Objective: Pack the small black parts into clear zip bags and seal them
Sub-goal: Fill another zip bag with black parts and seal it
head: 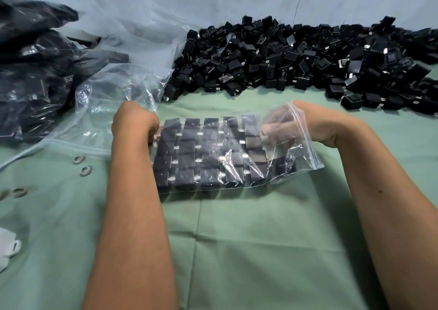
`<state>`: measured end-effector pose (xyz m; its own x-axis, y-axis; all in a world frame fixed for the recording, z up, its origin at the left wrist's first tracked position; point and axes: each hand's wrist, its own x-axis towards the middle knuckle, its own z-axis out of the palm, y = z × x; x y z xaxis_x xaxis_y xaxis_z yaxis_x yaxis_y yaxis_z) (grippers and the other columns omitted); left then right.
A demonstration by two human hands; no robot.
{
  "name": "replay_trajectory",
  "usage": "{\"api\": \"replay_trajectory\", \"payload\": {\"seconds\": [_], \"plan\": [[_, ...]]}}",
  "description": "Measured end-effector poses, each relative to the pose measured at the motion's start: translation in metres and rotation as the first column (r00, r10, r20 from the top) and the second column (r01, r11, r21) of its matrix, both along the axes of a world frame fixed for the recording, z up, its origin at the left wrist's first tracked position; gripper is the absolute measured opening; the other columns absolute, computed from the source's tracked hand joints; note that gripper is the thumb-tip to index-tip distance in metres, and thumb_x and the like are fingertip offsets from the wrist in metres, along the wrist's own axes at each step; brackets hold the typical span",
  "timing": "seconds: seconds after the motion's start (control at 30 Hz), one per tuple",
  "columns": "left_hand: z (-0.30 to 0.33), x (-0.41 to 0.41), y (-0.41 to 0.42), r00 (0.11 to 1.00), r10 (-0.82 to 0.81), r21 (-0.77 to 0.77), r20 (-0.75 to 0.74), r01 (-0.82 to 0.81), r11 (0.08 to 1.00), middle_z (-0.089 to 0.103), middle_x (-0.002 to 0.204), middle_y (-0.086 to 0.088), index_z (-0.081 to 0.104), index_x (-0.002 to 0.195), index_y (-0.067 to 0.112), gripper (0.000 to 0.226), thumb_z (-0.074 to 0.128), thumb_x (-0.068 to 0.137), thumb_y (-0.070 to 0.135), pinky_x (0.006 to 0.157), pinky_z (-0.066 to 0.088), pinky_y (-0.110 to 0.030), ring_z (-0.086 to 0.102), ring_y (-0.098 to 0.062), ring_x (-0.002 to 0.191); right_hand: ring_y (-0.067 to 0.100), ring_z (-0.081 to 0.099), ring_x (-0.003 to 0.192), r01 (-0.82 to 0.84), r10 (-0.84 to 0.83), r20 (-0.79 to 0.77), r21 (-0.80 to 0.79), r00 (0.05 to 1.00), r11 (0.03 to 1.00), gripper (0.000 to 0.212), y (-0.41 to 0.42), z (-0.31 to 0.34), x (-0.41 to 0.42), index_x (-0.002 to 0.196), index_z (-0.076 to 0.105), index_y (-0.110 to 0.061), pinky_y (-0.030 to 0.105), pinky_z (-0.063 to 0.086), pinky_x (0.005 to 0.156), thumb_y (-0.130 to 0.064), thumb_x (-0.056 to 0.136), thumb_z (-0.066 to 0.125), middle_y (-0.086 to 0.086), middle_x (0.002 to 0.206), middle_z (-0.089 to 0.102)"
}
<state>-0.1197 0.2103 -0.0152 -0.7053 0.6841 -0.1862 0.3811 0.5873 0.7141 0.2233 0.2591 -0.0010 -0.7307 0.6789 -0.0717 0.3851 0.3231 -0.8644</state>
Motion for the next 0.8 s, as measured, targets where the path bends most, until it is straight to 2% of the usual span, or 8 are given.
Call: {"api": "replay_trajectory", "payload": {"seconds": [0.07,0.2,0.27,0.4,0.57,0.63,0.7,0.8], "plan": [[-0.002,-0.003,0.001,0.998,0.024,0.002,-0.061,-0.024,1.0,0.073,0.103,-0.017,0.071,0.11,0.004,0.022,0.07,0.088,0.004,0.089,0.061,-0.047,0.072,-0.036,0.096,0.015,0.076,0.078,0.034,-0.032,-0.049,0.037,0.998,0.999,0.025,0.001,-0.003,-0.006,0.089,0.08,-0.029,0.018,0.056,0.062,-0.053,0.083,0.076,-0.009,0.093,0.078],[-0.002,-0.005,0.0,0.978,0.121,0.063,-0.167,-0.112,0.992,0.072,0.112,-0.012,0.07,0.113,0.008,0.028,0.078,0.086,0.014,0.079,0.052,-0.036,0.067,-0.034,0.105,0.024,0.076,0.079,0.088,-0.079,-0.142,0.062,0.987,0.994,0.018,0.0,-0.011,-0.018,0.086,0.079,-0.026,0.032,0.061,0.068,-0.038,0.096,0.07,0.003,0.089,0.078],[-0.002,-0.005,-0.001,0.974,0.147,0.097,-0.172,-0.132,0.987,0.072,0.115,-0.01,0.071,0.114,0.01,0.027,0.076,0.088,0.012,0.077,0.047,-0.035,0.066,-0.033,0.107,0.021,0.075,0.077,0.094,-0.087,-0.155,0.037,0.984,0.995,0.015,-0.002,-0.012,-0.022,0.084,0.078,-0.021,0.029,0.06,0.067,-0.028,0.096,0.072,0.003,0.086,0.077],[0.0,0.007,-0.007,0.953,0.204,0.176,-0.225,-0.167,0.97,0.072,0.113,-0.009,0.074,0.109,0.012,0.025,0.066,0.087,0.005,0.076,0.044,-0.032,0.067,-0.033,0.107,0.016,0.076,0.085,0.07,-0.07,-0.009,0.038,0.998,0.997,0.007,-0.001,-0.01,-0.017,0.083,0.078,-0.02,0.034,0.062,0.078,-0.024,0.084,0.084,0.004,0.09,0.079],[0.012,0.038,-0.003,0.936,0.148,0.324,-0.318,-0.039,0.945,0.074,0.105,-0.002,0.075,0.101,0.02,0.021,0.065,0.087,0.007,0.082,0.049,-0.029,0.067,-0.026,0.106,0.037,0.073,0.089,-0.069,0.067,0.218,-0.002,0.974,0.998,0.029,-0.005,-0.002,-0.011,0.09,0.08,-0.017,0.055,0.059,0.085,-0.038,0.071,0.087,0.015,0.089,0.077],[0.013,0.056,0.005,0.947,0.032,0.326,-0.319,0.078,0.942,0.072,0.102,0.003,0.071,0.098,0.022,0.011,0.069,0.09,0.015,0.087,0.053,-0.032,0.066,-0.022,0.104,0.029,0.074,0.079,-0.076,0.08,0.268,-0.025,0.96,0.997,0.032,-0.004,0.0,-0.011,0.087,0.08,-0.021,0.042,0.061,0.066,-0.043,0.066,0.088,0.01,0.086,0.078],[0.009,0.077,0.012,0.935,-0.108,0.283,-0.338,0.211,0.935,0.07,0.101,0.005,0.068,0.097,0.025,0.006,0.07,0.092,0.022,0.094,0.052,-0.036,0.064,-0.021,0.105,0.014,0.068,0.063,-0.076,0.086,0.298,-0.043,0.951,0.996,0.037,-0.005,0.002,-0.014,0.084,0.079,-0.024,0.023,0.049,0.047,-0.049,0.058,0.088,0.008,0.08,0.076],[-0.002,0.102,0.02,0.887,-0.241,0.206,-0.394,0.34,0.918,0.068,0.109,0.003,0.069,0.101,0.027,0.011,0.069,0.092,0.031,0.092,0.043,-0.033,0.055,-0.023,0.113,0.015,0.058,0.057,-0.053,0.077,0.297,-0.086,0.952,0.995,0.042,-0.006,-0.001,-0.015,0.087,0.078,-0.02,0.021,0.042,0.045,-0.047,0.058,0.09,0.018,0.08,0.074]]}}
